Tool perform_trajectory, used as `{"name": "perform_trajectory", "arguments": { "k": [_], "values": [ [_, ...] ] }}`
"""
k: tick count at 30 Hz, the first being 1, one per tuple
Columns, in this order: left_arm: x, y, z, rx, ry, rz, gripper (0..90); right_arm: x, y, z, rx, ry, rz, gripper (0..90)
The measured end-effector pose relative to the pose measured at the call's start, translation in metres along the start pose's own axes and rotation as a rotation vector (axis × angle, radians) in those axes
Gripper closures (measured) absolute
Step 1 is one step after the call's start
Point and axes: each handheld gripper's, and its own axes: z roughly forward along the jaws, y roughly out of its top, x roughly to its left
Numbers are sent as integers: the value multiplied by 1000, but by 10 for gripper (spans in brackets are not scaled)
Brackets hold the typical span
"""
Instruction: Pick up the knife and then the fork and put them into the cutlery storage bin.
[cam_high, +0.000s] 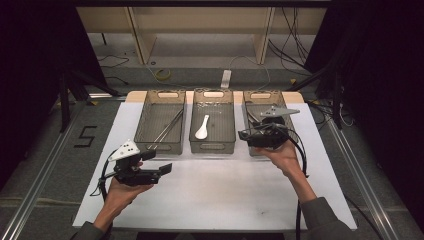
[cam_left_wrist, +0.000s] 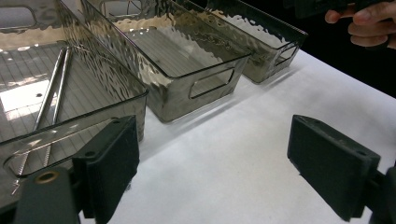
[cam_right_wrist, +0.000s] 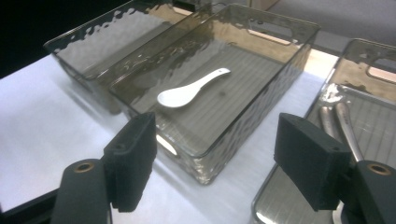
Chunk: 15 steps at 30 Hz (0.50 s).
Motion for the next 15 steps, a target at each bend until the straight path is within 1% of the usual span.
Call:
{"name": "perform_trajectory", "arguments": {
  "k": [2,4,7,8,15],
  "values": [
    [0,0,0,1,-1,0,163,3,-2,-1,-11,4,-13,299],
    [0,0,0,2,-3,1,161,6,-4,-2,-25,16,-14,297],
    [0,0,0,3,-4,1,161,11,-9,-2,-15,24,-25,284],
    [0,0,0,3,-5,1,161,12,-11,-2,-11,28,-26,279],
    [0,0,0,6,-8,4,161,19,-21,-9,-48,49,-17,279]
  ]
}}
